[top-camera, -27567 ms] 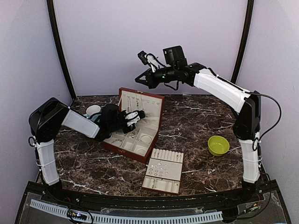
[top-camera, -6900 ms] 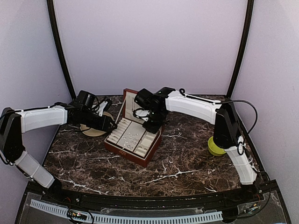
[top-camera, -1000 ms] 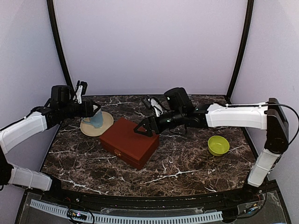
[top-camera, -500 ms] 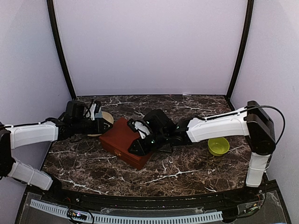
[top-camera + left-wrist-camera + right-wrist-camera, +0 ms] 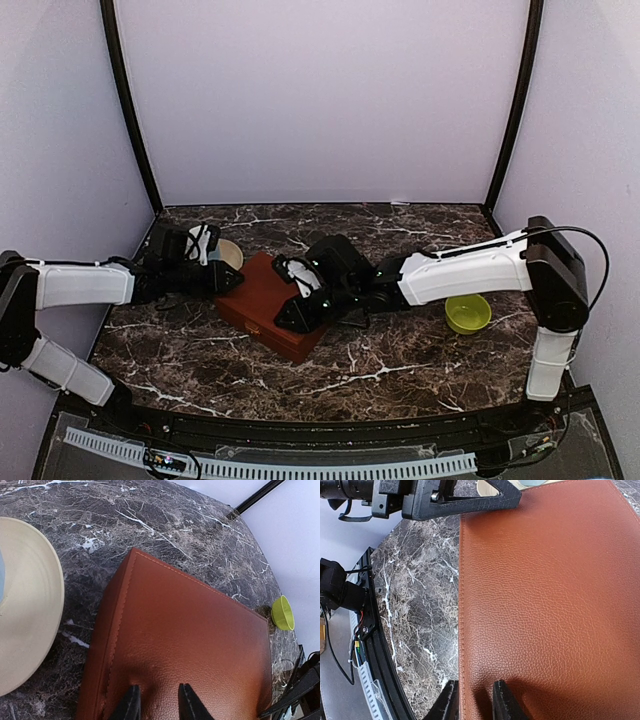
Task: Organize the mixed jewelry
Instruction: Press the box lid onto the jewelry box.
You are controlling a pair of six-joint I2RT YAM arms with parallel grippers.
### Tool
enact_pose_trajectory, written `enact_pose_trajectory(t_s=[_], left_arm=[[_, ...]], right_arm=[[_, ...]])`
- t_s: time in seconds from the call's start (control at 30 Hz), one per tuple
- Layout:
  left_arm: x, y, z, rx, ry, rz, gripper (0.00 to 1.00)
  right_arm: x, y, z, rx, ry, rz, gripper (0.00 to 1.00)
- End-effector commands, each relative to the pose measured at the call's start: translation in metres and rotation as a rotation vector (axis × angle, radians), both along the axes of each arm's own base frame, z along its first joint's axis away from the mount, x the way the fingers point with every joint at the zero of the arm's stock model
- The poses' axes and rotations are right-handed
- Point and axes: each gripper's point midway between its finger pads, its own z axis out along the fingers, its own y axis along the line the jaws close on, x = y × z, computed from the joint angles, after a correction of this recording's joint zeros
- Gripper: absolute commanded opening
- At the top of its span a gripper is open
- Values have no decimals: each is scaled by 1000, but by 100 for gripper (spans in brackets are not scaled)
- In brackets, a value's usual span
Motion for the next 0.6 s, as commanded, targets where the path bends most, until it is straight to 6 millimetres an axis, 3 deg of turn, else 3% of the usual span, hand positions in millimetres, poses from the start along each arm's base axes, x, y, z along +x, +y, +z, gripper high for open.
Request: enact_pose_trajectory(t_s=[0.0, 0.37, 0.47, 0.57], left_arm=[[-8, 1, -13, -7, 31, 1, 29], [-24, 9, -45, 0, 112, 32, 29], [-21, 8, -37, 2, 84, 24, 29], [-13, 6, -13, 7, 22, 13, 37]], right_arm=[[-2, 0, -13, -2, 15, -23, 23], [-10, -6, -43, -48, 69, -21, 23], [-9, -4, -30, -24, 42, -8, 23], [-4, 0, -2, 18, -21, 2, 27]])
